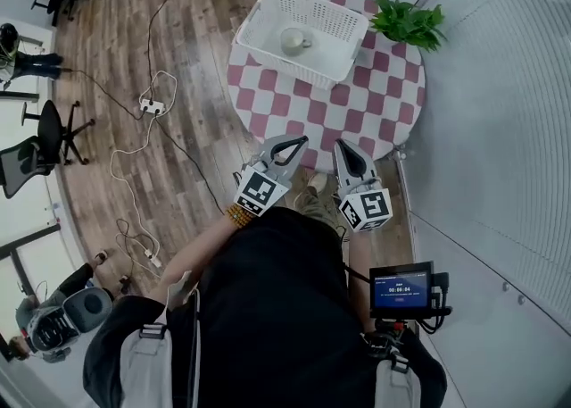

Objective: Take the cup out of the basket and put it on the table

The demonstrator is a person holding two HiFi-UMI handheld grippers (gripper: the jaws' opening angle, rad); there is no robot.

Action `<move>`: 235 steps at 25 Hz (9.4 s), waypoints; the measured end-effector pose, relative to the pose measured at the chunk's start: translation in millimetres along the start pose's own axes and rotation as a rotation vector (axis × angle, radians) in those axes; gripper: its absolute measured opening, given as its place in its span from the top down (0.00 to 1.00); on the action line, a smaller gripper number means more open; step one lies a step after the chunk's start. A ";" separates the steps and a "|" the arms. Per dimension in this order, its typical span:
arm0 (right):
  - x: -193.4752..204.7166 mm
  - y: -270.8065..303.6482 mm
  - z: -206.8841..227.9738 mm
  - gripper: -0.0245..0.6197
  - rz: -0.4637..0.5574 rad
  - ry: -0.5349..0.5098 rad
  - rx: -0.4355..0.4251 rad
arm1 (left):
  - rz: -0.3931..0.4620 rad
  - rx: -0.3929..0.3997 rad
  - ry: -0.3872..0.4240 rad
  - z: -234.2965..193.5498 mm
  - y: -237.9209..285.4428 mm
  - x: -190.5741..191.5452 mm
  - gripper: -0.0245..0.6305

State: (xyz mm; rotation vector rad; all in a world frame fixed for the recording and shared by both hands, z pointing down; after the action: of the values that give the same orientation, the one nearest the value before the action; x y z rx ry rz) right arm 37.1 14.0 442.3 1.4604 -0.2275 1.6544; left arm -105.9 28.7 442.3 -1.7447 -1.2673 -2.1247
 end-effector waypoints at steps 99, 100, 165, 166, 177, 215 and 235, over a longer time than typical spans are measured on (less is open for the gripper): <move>61.9 -65.9 114.4 0.95 -0.076 0.510 0.550 | -1.495 0.439 1.020 -263.1 361.5 21.6 0.89; 60.6 -64.9 114.9 0.95 -0.076 0.506 0.546 | -1.488 0.440 1.016 -264.0 360.4 21.1 0.89; 5.7 -17.7 132.7 0.95 -0.139 0.160 0.366 | -0.718 0.365 0.364 -264.0 265.6 -47.7 0.90; 3.8 -18.9 134.9 0.95 -0.137 0.155 0.371 | -0.692 0.355 0.352 -263.8 262.7 -50.4 0.90; -3.5 -18.9 138.0 0.95 -0.140 0.098 0.357 | -0.435 0.300 0.243 -251.6 223.2 -69.1 0.90; -94.2 26.9 74.4 0.95 -0.005 -0.288 0.175 | 0.003 0.279 0.004 -171.3 100.0 -107.5 0.90; -97.9 35.7 37.2 0.95 0.069 -0.361 0.051 | 0.136 0.250 -0.104 -109.8 47.9 -74.5 0.90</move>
State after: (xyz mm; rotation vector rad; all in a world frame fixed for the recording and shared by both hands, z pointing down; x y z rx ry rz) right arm 29.3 -78.6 382.3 1.8030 -0.4425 1.4485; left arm -137.7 -103.6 404.8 -1.7952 -1.3307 -1.7402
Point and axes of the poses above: the fingertips, and each gripper's own axes: y forward along the fingers, z to its right, x out of its underside, the point moved 6 cm from there along -y, backward along the fingers, and after that the axes turned 14 degrees about -z, right-handed, at the moved point
